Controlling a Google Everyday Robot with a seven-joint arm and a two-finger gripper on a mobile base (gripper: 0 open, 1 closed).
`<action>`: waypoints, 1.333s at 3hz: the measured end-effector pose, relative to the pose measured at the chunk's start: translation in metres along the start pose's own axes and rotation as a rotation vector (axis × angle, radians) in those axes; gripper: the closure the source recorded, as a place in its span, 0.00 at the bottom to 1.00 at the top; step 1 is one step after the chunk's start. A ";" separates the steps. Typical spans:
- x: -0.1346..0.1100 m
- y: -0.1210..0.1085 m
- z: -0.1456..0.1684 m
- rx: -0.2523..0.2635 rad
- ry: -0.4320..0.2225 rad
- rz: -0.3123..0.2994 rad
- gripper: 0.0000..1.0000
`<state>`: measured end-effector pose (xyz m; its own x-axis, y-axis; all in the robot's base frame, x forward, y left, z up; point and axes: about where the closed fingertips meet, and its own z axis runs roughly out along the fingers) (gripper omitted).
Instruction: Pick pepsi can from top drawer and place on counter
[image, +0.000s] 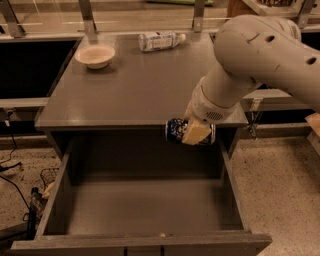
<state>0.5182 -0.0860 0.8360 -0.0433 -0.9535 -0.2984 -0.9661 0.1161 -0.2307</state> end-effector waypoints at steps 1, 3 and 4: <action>-0.009 -0.015 -0.009 0.008 0.016 -0.019 1.00; -0.017 -0.062 -0.008 0.006 0.036 -0.001 1.00; -0.034 -0.109 -0.034 0.054 0.017 0.005 1.00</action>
Offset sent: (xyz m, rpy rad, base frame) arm 0.0382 0.0079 0.0238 -0.0295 -0.0140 0.0134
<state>0.6166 -0.0754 0.9025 -0.0525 -0.9574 -0.2840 -0.9507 0.1350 -0.2793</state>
